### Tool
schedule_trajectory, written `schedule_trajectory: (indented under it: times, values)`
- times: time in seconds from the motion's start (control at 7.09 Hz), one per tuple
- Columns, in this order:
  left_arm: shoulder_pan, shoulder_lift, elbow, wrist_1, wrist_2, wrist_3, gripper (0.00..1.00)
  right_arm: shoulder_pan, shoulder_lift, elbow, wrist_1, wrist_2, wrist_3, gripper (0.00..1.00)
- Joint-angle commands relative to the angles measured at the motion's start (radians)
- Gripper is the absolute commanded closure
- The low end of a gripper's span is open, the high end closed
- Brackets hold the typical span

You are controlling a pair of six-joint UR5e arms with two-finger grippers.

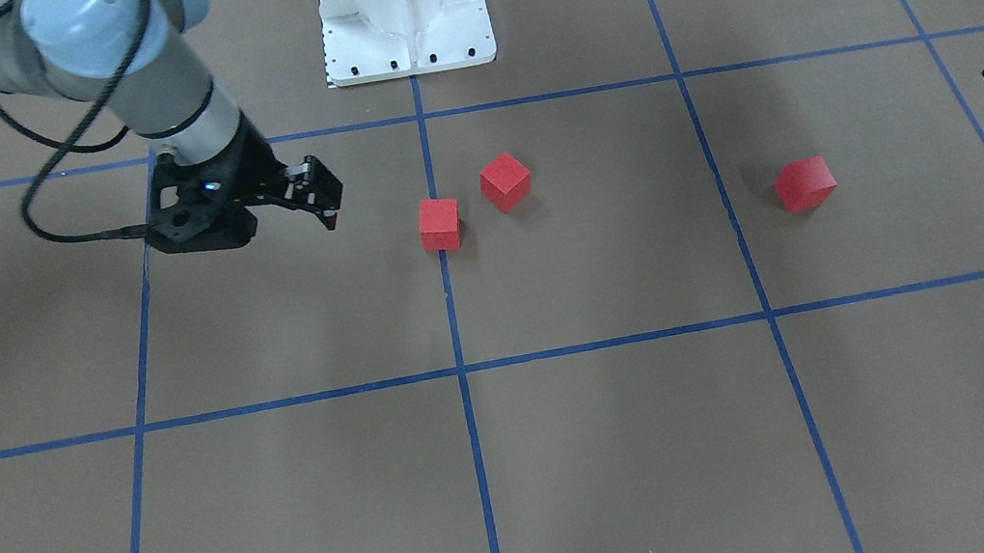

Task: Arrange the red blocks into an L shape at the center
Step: 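Raise the right gripper away while the left arm reaches toward the middle cube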

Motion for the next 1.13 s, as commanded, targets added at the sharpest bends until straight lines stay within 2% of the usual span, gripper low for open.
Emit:
schedule_trajectory:
  times: [0.0, 0.14, 0.28, 0.42, 0.56, 0.7, 0.99]
  values:
    - [0.193, -0.147, -0.063, 0.000, 0.015, -0.338, 0.00, 0.162, -0.152, 0.019, 0.004, 0.085, -0.273, 0.00]
    - [0.301, -0.244, -0.060, 0.002, 0.089, -0.505, 0.00, 0.202, -0.187, -0.004, 0.004, 0.085, -0.381, 0.00]
    - [0.443, -0.330, -0.049, 0.005, 0.204, -0.731, 0.00, 0.228, -0.215, -0.022, 0.007, 0.084, -0.441, 0.01]
    - [0.548, -0.390, -0.043, 0.015, 0.292, -0.793, 0.01, 0.233, -0.227, -0.026, 0.007, 0.081, -0.466, 0.00]
    - [0.593, -0.429, -0.025, 0.037, 0.300, -0.945, 0.00, 0.232, -0.224, -0.036, 0.008, 0.078, -0.466, 0.01]
    - [0.704, -0.462, -0.017, 0.029, 0.353, -1.210, 0.00, 0.232, -0.223, -0.038, 0.008, 0.078, -0.465, 0.01]
    - [0.797, -0.522, 0.079, 0.022, 0.432, -1.240, 0.00, 0.232, -0.223, -0.046, 0.010, 0.078, -0.465, 0.00]
